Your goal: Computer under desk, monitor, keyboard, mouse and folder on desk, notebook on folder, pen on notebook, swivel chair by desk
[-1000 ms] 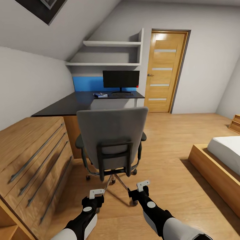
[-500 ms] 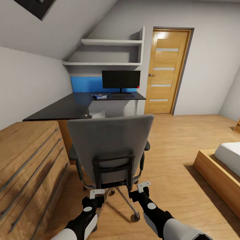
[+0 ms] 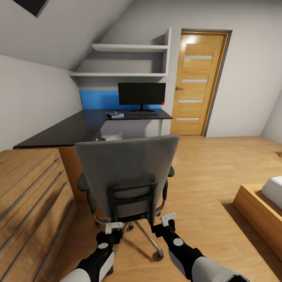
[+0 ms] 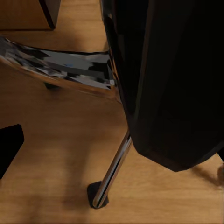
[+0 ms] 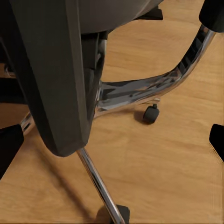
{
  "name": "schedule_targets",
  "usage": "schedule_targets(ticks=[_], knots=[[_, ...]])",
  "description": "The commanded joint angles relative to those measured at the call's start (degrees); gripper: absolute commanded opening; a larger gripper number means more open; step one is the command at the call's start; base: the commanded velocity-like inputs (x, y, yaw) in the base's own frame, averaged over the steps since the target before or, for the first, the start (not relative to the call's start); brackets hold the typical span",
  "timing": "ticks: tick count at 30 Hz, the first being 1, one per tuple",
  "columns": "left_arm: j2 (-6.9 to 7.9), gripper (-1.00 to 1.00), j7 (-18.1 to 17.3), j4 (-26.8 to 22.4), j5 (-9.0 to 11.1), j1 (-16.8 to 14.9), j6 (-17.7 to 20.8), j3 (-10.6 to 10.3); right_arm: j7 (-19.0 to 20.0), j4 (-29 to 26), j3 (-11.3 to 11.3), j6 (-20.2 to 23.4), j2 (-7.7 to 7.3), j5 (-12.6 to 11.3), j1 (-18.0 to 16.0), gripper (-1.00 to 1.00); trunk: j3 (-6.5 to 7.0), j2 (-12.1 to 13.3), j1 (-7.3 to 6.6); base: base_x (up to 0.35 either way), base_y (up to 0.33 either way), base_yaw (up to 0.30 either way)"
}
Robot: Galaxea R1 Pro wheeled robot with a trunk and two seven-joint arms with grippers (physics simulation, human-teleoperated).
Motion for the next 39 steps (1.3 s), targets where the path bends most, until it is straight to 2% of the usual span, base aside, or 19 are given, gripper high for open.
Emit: schedule_targets(ticks=[1, 12, 26, 39], knots=[[0.0, 1.0, 0.43, 0.06, 0.26, -0.06, -0.19, -0.45, -0.21, 0.06, 0.5, -0.21, 0.0, -0.59, -0.05, 1.0, -0.05, -0.02, 0.02, 0.32, -0.079, 0.0], [0.0, 1.0, 0.48, 0.06, 0.26, -0.06, -0.21, -0.45, -0.24, 0.06, 0.5, -0.21, 0.0, -0.59, -0.05, 1.0, 0.05, -0.02, 0.02, 0.172, -0.016, -0.014], [0.0, 1.0, 0.52, 0.06, 0.26, -0.06, -0.27, -0.45, -0.21, 0.06, 0.5, -0.21, 0.0, -0.59, -0.05, 1.0, 0.05, -0.02, 0.02, 0.313, 0.063, 0.0], [0.0, 1.0, 0.6, 0.06, 0.26, -0.06, -0.28, -0.45, -0.25, 0.14, 0.41, -0.24, -0.09, -0.59, -0.05, 1.0, 0.05, -0.02, 0.02, 0.322, -0.075, 0.0]])
